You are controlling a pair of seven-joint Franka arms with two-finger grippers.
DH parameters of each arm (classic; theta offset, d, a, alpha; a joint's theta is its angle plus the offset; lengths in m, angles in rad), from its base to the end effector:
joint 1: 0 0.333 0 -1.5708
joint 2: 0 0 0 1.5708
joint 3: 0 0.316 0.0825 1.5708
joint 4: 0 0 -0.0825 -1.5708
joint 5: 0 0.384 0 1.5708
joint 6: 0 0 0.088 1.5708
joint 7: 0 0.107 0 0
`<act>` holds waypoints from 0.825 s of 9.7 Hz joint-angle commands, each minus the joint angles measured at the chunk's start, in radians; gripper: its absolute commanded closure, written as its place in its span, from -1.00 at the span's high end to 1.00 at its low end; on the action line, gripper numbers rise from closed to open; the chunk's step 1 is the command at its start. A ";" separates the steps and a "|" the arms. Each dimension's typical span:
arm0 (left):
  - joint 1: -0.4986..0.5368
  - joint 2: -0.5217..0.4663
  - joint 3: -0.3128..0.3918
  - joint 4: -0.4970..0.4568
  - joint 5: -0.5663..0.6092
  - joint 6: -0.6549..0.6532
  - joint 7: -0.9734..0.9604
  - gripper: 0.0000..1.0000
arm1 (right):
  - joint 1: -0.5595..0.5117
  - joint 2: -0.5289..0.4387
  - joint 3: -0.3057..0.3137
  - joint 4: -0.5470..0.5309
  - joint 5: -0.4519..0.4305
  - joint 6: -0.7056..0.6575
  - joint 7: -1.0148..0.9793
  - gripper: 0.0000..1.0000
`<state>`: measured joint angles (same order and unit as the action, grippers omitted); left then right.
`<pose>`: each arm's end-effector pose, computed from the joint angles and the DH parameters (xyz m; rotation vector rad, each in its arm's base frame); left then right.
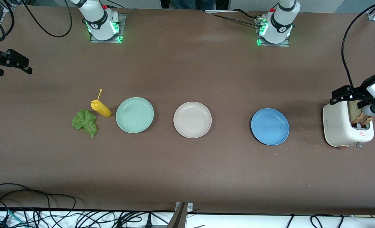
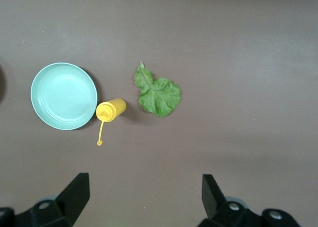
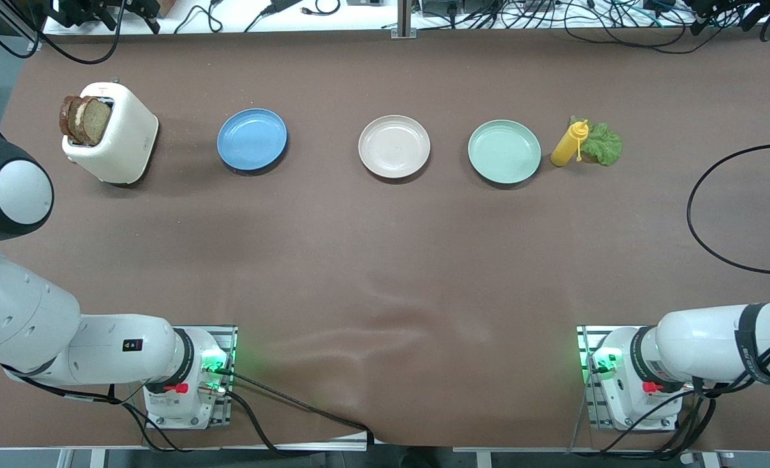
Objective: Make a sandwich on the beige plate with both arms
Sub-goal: 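Move the left gripper down toward the bread slices in the toaster, then lower the left gripper onto one bread slice and close it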
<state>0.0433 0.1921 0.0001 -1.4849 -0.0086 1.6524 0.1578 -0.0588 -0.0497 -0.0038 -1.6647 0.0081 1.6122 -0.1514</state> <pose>0.6167 0.0259 0.5596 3.1254 -0.1777 -0.0370 0.5407 -0.0331 0.6109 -3.1300 -0.1385 0.0030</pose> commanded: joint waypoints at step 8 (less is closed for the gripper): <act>0.018 0.001 0.000 0.006 -0.004 -0.008 0.009 1.00 | -0.001 0.007 0.004 0.026 0.012 -0.021 0.010 1.00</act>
<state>0.0519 0.1930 0.0013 -1.4853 -0.0086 1.6518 0.1581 -0.0588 -0.0497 -0.0030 -1.6644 0.0084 1.6111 -0.1514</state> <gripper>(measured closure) 0.000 0.000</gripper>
